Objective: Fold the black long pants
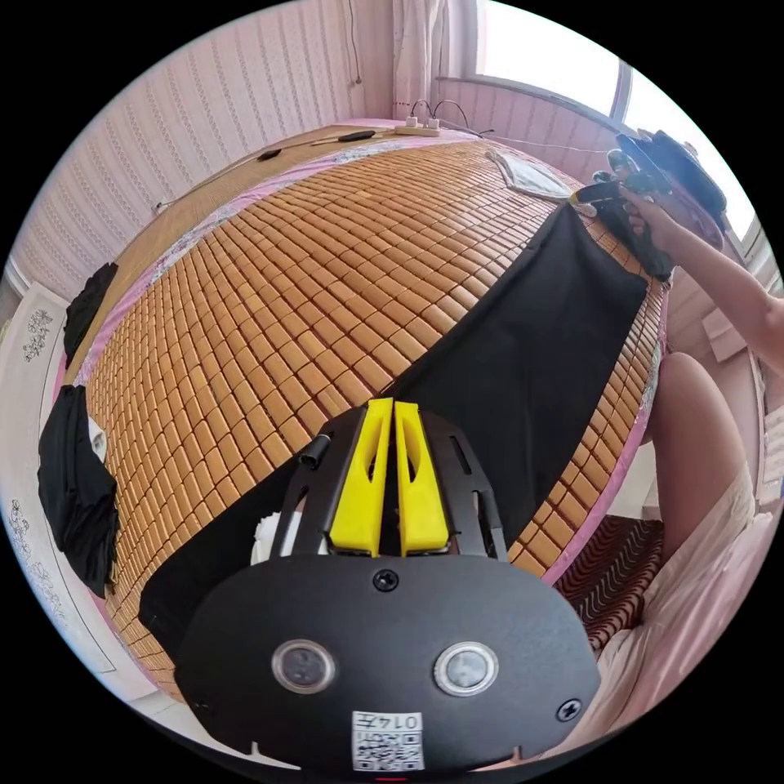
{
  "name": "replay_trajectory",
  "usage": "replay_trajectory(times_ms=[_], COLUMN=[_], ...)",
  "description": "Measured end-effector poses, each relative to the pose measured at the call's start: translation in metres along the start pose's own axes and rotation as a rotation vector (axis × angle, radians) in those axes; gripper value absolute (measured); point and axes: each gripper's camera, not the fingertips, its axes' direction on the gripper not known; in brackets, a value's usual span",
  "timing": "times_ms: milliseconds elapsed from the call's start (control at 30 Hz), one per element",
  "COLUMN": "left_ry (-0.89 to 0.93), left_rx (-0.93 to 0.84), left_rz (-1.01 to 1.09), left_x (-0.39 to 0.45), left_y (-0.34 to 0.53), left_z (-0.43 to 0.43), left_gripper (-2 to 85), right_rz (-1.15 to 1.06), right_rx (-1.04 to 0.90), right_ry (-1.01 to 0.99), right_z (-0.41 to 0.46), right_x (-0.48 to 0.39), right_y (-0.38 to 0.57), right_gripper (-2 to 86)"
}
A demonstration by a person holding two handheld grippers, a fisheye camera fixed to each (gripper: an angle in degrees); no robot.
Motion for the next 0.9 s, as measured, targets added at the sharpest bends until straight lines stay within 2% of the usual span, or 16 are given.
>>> replay_trajectory(times_ms=[100, 200, 267, 367, 433, 567, 633, 733, 833, 900], left_ry=[-0.052, -0.074, -0.043, 0.011, 0.046, 0.044, 0.003, -0.086, -0.172, -0.189], left_rx=[-0.003, 0.060, 0.073, 0.049, 0.021, 0.029, 0.043, 0.051, 0.040, 0.046], left_rz=[0.008, 0.020, 0.032, -0.005, -0.092, -0.297, -0.459, -0.588, -0.689, -0.755], left_x=[-0.006, -0.005, -0.002, -0.005, -0.020, -0.066, -0.106, -0.155, -0.206, -0.238], left_y=[0.008, 0.023, 0.036, 0.065, 0.090, 0.135, 0.172, 0.218, 0.261, 0.282], left_z=[-0.003, -0.029, -0.041, -0.050, -0.054, -0.070, -0.085, -0.105, -0.125, -0.136], left_gripper=[3.7, 4.3, 4.2, 4.0, 3.8, 3.7, 3.8, 4.3, 5.2, 6.4], right_rz=[0.025, 0.003, -0.020, -0.022, -0.009, 0.042, 0.035, 0.011, -0.121, -0.275], right_rx=[0.031, 0.052, -0.022, -0.156, -0.214, -0.175, -0.183, -0.207, -0.128, -0.083], right_ry=[-0.013, -0.012, -0.034, 0.111, 0.214, 0.211, 0.225, 0.288, 0.319, 0.234], right_z=[-0.017, -0.044, -0.045, -0.030, -0.020, -0.027, -0.028, -0.033, -0.049, -0.053], right_x=[-0.016, -0.048, -0.071, -0.099, -0.107, -0.125, -0.139, -0.172, -0.238, -0.309], right_y=[0.014, 0.050, 0.071, 0.094, 0.098, 0.088, 0.080, 0.061, 0.033, 0.005], right_gripper=[4.6, 1.2, 0.4, -0.2, -0.5, -0.9, -0.9, -0.9, -0.8, -0.9])
